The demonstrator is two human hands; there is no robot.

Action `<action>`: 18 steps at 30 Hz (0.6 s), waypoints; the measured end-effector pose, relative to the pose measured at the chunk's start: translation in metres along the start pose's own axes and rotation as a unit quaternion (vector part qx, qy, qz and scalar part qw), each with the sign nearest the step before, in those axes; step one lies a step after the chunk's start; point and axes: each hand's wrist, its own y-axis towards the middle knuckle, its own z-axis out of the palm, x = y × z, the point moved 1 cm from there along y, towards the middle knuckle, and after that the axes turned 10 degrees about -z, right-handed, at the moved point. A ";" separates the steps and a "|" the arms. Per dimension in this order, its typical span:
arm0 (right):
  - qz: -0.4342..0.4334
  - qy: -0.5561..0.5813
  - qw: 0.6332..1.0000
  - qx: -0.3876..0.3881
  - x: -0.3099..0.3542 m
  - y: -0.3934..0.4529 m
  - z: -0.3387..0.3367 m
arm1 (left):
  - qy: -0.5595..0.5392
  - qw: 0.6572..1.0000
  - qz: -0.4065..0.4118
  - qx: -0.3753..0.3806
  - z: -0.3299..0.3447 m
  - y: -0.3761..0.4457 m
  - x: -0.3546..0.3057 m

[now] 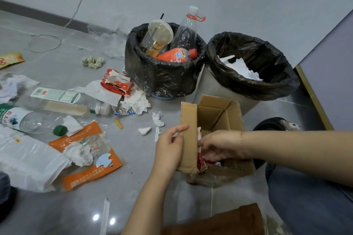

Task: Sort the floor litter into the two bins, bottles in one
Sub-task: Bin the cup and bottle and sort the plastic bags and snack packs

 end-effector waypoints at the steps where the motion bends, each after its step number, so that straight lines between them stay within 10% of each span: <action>1: -0.012 -0.012 1.000 -0.017 0.010 -0.011 -0.004 | -0.003 1.000 0.003 0.004 -0.002 0.001 -0.002; 7: -0.140 -0.019 0.986 -0.093 0.055 -0.059 -0.021 | -0.026 0.998 0.024 0.043 -0.013 -0.002 -0.012; 18: -0.270 -0.191 0.939 -0.092 0.114 -0.014 0.013 | 0.132 0.977 0.013 -0.166 -0.092 0.049 0.001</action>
